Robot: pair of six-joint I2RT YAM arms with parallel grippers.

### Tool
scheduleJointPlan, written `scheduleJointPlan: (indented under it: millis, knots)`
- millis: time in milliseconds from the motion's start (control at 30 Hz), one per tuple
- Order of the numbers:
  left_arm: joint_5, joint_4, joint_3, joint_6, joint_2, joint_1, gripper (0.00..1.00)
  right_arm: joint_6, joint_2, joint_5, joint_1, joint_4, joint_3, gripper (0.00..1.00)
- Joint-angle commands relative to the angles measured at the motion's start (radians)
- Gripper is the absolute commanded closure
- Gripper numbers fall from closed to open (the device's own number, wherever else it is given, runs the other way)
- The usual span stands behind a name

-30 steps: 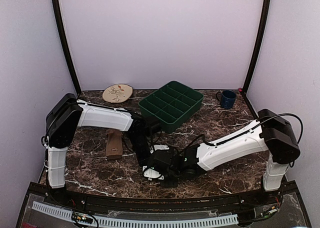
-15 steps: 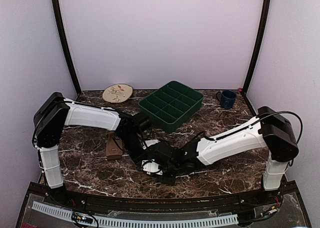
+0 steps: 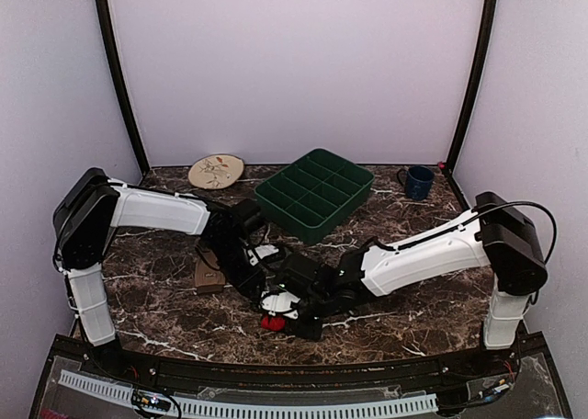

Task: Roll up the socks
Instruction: Place the sock in the storage box.

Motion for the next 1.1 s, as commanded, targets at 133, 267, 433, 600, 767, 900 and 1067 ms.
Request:
scheduleJointPlan:
  millis: [133, 267, 433, 600, 767, 900, 1067]
  knots:
    - [-0.105, 0.037, -0.072, -0.061, -0.121, 0.006, 0.64, 0.077, 0.09, -0.202, -0.054, -0.227, 0.003, 0.96]
    - [-0.134, 0.077, -0.092, -0.098, -0.179, 0.006, 0.64, 0.118, 0.079, -0.283, -0.098, -0.221, -0.007, 0.97]
    - [-0.184, 0.1, -0.088, -0.133, -0.245, 0.006, 0.64, 0.185, 0.04, -0.402, -0.17, -0.192, -0.018, 1.0]
    - [-0.214, 0.1, -0.07, -0.156, -0.293, 0.006, 0.64, 0.248, -0.009, -0.451, -0.219, -0.184, 0.034, 1.0]
    - [-0.245, 0.097, -0.041, -0.169, -0.323, 0.006, 0.65, 0.288, -0.044, -0.445, -0.268, -0.242, 0.179, 1.0]
    - [-0.295, 0.09, -0.024, -0.168, -0.355, 0.006, 0.65, 0.311, -0.061, -0.418, -0.331, -0.297, 0.32, 1.0]
    - [-0.372, 0.08, -0.009, -0.171, -0.4, 0.006, 0.65, 0.321, -0.04, -0.351, -0.423, -0.36, 0.489, 1.0]
